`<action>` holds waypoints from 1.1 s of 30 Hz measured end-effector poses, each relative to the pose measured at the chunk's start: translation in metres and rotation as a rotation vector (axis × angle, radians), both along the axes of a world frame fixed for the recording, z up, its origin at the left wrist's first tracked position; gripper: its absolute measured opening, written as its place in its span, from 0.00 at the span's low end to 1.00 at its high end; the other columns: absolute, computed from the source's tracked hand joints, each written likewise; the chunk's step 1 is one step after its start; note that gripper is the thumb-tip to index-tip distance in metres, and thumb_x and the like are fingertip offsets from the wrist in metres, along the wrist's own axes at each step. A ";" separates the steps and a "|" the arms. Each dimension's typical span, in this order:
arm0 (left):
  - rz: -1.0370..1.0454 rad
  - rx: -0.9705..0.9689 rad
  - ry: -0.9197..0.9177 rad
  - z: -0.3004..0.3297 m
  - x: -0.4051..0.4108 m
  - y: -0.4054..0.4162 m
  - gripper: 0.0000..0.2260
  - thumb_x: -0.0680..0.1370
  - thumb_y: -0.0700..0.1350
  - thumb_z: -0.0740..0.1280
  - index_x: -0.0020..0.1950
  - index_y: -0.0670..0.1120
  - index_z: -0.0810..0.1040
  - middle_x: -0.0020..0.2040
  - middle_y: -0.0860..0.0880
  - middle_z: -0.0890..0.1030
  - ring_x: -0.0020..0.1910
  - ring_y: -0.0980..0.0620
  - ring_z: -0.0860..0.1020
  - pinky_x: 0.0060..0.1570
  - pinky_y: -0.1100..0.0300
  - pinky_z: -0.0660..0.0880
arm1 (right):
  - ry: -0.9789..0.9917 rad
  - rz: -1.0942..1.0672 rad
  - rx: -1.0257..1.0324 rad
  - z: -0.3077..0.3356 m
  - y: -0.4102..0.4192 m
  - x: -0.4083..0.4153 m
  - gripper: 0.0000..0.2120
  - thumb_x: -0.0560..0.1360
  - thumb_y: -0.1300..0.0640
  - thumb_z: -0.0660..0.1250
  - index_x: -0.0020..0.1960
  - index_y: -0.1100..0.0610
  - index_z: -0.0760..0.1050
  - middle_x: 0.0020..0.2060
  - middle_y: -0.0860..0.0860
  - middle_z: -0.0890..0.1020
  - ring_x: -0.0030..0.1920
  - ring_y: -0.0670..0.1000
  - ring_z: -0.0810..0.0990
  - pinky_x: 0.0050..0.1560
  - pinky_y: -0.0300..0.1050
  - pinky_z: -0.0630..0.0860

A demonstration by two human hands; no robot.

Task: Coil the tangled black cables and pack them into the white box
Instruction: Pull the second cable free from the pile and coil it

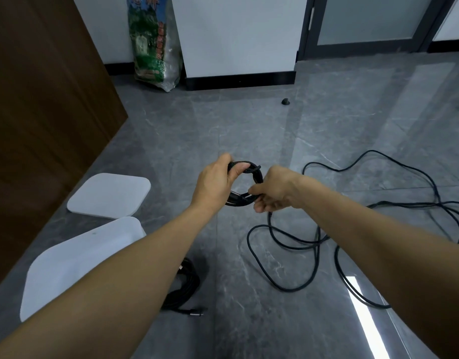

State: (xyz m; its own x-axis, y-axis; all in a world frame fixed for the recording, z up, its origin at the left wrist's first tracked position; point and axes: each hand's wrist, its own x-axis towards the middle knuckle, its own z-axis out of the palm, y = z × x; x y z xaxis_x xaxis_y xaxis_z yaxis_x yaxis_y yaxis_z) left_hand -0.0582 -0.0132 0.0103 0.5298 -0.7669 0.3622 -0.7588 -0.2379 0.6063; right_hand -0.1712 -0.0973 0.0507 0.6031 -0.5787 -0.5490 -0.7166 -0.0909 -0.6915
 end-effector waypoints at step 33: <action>0.186 -0.543 1.524 0.000 -0.011 -0.016 0.19 0.80 0.56 0.58 0.34 0.45 0.66 0.19 0.55 0.62 0.16 0.60 0.60 0.21 0.69 0.66 | -0.481 -0.255 -0.226 -0.004 -0.017 -0.007 0.08 0.75 0.61 0.67 0.49 0.65 0.81 0.40 0.57 0.83 0.39 0.50 0.82 0.51 0.45 0.81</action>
State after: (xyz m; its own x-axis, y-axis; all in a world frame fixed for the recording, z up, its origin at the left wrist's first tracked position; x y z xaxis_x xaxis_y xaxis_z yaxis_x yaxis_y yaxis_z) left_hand -0.0696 -0.0295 0.0101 0.6959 -0.6192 -0.3637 0.6022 0.2273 0.7653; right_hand -0.1778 -0.1146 0.0470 0.5802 -0.8090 -0.0942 -0.3454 -0.1396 -0.9280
